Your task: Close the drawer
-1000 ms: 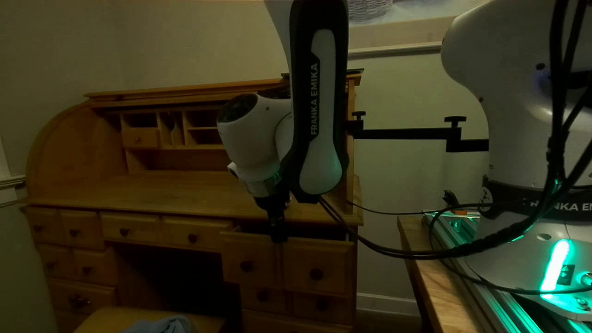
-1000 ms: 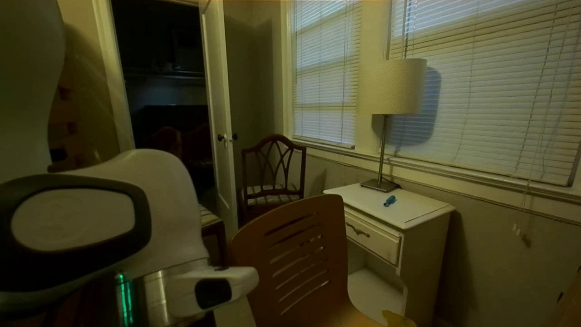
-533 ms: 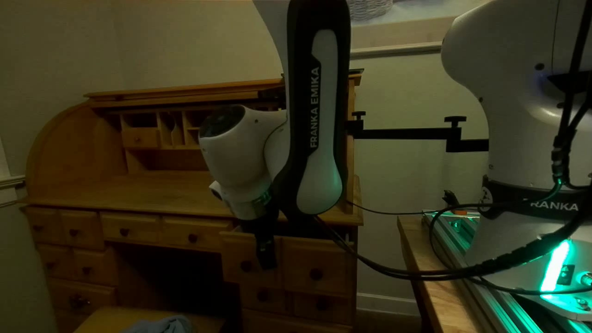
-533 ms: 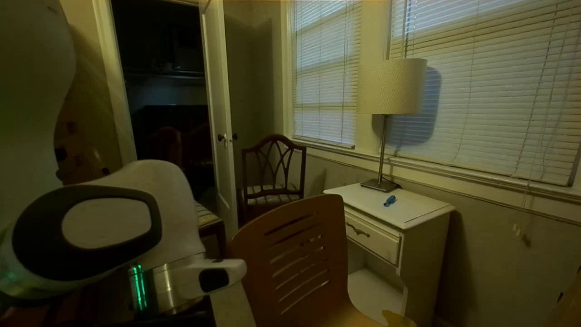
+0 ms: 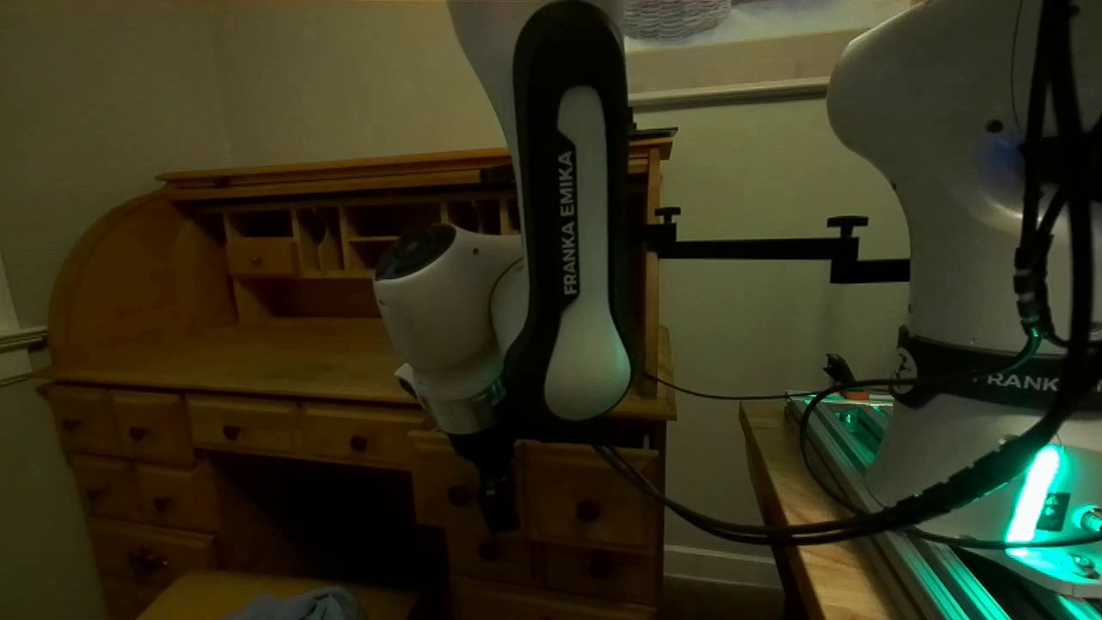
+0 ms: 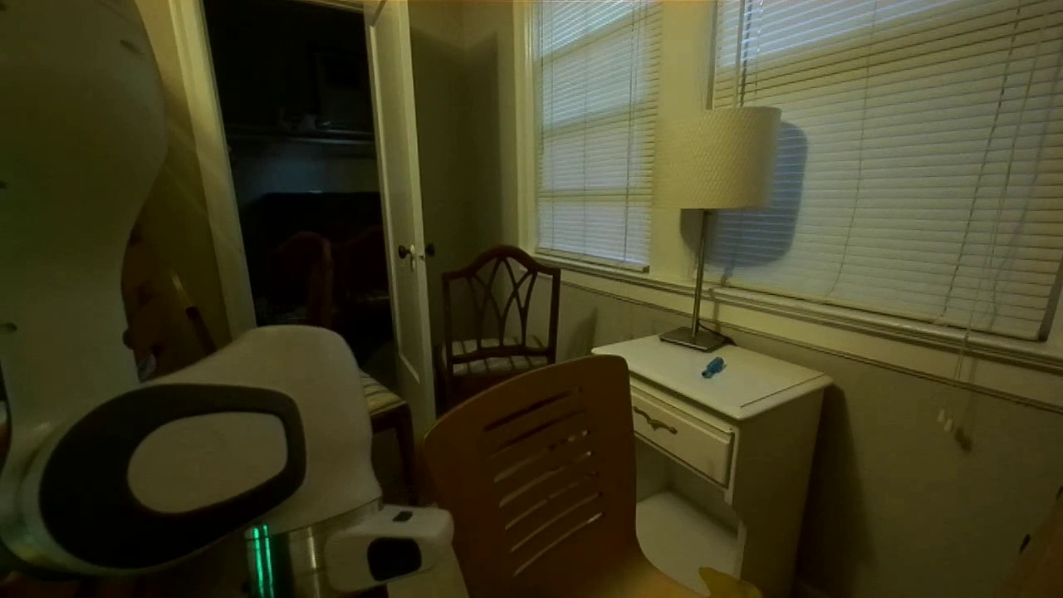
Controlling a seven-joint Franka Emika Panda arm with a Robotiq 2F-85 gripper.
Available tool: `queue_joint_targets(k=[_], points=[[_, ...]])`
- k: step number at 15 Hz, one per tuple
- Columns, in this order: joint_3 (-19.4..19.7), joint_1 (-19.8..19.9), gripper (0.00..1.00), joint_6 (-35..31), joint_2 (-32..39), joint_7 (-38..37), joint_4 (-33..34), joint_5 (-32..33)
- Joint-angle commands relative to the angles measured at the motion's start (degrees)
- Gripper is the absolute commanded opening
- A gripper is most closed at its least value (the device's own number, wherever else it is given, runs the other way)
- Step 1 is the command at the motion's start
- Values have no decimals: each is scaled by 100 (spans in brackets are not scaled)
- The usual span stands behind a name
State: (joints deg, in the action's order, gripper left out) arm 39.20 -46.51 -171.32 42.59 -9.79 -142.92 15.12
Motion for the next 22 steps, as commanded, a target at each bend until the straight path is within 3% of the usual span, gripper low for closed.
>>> queue_joint_targets(k=[1,3,7,17,22], points=[[-392,575,100,-188,91,-51,64,-279],[-515,827,100,-250,98,-60,58,-320],[-400,928,100,-296,181,-122,46,-333],[-89,846,100,-397,413,-247,-53,-408],[254,758,100,-411,606,-237,-136,-579]])
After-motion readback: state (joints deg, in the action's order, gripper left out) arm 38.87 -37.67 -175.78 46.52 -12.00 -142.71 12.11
